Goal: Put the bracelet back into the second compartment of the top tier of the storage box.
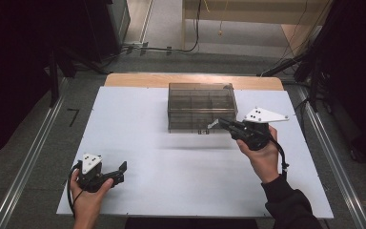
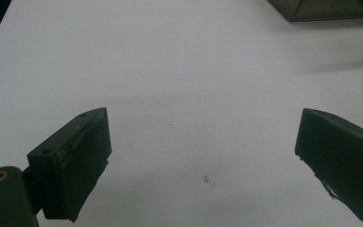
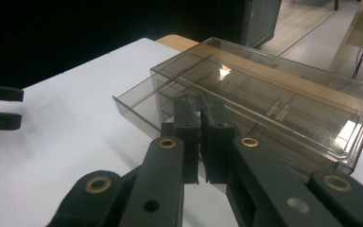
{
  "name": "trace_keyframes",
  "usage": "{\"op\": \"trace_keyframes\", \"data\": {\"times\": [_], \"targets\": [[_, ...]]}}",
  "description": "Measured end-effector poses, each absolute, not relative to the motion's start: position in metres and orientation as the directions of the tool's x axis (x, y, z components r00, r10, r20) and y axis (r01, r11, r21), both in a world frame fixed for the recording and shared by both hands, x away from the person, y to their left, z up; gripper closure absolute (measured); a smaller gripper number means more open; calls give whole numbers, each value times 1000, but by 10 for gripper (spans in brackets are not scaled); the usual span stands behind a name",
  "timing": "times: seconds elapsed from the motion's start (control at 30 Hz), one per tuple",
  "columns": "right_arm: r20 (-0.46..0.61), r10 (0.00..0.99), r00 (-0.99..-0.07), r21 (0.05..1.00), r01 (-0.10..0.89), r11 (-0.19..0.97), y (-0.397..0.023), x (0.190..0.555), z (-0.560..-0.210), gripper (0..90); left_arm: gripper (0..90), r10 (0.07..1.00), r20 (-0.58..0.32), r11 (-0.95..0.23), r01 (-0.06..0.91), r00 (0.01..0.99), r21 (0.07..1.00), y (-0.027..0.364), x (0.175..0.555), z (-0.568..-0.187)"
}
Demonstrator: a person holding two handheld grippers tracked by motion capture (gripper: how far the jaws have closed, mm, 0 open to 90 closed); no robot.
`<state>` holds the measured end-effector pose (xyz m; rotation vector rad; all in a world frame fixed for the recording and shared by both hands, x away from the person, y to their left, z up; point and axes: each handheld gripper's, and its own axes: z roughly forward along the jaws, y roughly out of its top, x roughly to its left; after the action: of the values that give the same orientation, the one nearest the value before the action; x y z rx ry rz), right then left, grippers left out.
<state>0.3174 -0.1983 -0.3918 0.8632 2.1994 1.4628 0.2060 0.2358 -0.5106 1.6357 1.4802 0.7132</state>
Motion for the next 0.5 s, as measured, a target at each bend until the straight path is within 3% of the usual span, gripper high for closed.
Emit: {"op": "trace_keyframes", "data": {"times": [0.5], "targets": [[29,698,-715,903,319,289,-192,335,-403,839,49,983,-101,2,535,156,845,236,206,-511]]}}
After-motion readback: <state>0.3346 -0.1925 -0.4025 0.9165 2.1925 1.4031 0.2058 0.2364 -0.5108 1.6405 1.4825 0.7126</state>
